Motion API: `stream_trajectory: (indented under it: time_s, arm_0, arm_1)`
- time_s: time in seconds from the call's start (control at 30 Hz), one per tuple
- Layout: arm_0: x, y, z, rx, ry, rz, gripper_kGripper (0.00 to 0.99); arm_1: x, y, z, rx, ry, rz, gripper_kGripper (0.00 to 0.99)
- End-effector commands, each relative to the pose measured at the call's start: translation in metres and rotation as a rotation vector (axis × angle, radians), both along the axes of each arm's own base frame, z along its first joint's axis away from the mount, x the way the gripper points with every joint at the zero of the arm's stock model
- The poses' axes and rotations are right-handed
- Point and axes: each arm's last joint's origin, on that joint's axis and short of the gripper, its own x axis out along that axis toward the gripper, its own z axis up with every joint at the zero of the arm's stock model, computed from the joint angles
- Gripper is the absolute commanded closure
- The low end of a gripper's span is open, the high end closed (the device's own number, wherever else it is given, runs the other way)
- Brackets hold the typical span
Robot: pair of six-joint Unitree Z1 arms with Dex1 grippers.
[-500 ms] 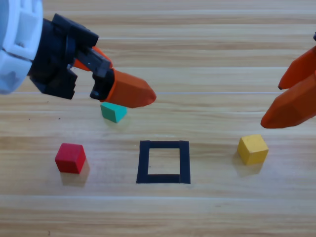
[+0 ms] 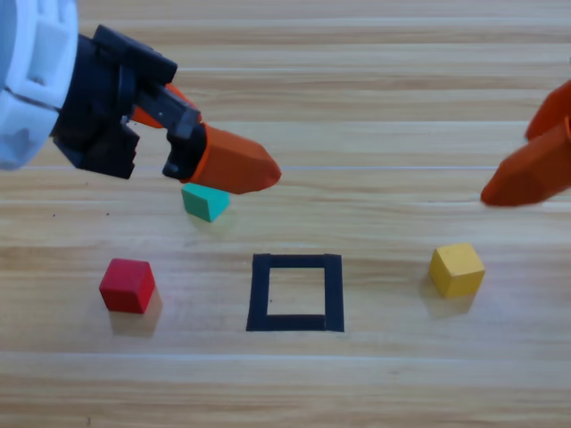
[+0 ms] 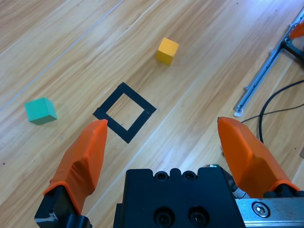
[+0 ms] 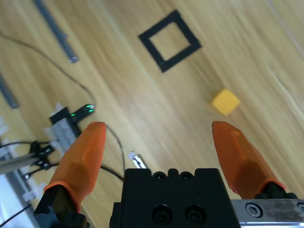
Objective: Stack the blocks in the rectangular block: red at the bottom, yellow in the middle, green on top
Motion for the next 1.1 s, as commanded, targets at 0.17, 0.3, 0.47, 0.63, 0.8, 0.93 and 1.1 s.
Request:
stream_trajectory:
  time_s: [0.17,0.3,0.47,0.63,0.8,0.93,1.1]
  arm_0:
    - [0.025,0.003,-0.026,0.116,0.153,0.248,0.0]
    - [0.065,0.0,-0.066,0.258,0.301,0.423,0.0]
    - [0.095,-0.007,-0.117,0.407,0.398,0.536,0.0]
    - [0.107,-0.001,-0.136,0.444,0.452,0.598,0.007]
    - [0.114,0.003,-0.14,0.461,0.484,0.631,0.001]
    - [0.122,0.002,-0.15,0.496,0.518,0.648,0.001]
    - [0.13,-0.002,-0.171,0.556,0.558,0.674,0.002]
  arm_1:
    - [0.037,-0.009,-0.027,-0.175,-0.05,-0.348,0.01]
    - [0.06,-0.009,-0.048,-0.243,-0.011,-0.411,0.014]
    - [0.085,-0.01,-0.068,-0.3,0.028,-0.471,0.034]
    - [0.084,-0.009,-0.072,-0.255,0.124,-0.579,0.037]
    - [0.091,-0.004,-0.091,-0.288,0.183,-0.669,0.036]
    - [0.104,0.006,-0.118,-0.356,0.232,-0.697,0.004]
    - [0.113,0.013,-0.14,-0.41,0.262,-0.713,0.001]
